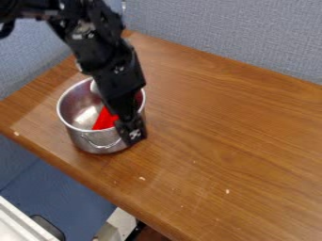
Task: Move the red object from the metal pot to the table
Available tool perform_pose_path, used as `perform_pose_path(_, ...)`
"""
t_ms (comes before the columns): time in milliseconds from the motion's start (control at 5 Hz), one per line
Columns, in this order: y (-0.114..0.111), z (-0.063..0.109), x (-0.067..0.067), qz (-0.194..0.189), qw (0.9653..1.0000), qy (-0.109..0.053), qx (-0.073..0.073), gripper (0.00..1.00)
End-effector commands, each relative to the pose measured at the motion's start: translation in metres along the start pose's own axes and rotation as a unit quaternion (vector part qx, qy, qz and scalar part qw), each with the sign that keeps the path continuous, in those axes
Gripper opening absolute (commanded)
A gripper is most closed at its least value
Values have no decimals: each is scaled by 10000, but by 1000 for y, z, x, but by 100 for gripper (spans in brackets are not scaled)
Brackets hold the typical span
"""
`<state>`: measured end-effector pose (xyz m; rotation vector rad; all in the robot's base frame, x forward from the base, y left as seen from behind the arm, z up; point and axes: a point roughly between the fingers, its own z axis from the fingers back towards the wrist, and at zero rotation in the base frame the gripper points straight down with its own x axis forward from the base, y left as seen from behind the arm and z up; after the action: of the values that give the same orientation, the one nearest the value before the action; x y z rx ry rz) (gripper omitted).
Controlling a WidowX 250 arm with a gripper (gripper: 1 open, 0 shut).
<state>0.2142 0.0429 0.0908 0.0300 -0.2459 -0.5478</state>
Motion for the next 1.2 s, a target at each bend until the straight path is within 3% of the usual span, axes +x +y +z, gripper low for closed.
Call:
perform_pose_path(0, 21, 8, 6, 209, 9994, -240, 95, 100)
perform_pose_path(200, 42, 16, 3, 529, 9981, -243, 180, 100)
perform_pose_path(400, 54, 10, 0, 859, 9955, -242, 316, 0)
perform_pose_path(600, 59, -6, -1, 1119, 9931, -158, 299, 100)
perform_pose_path(800, 62, 2, 6, 1297, 9900, -261, 488, 0)
perform_pose_path(1000, 72, 4, 9, 1676, 9844, -195, 508, 0)
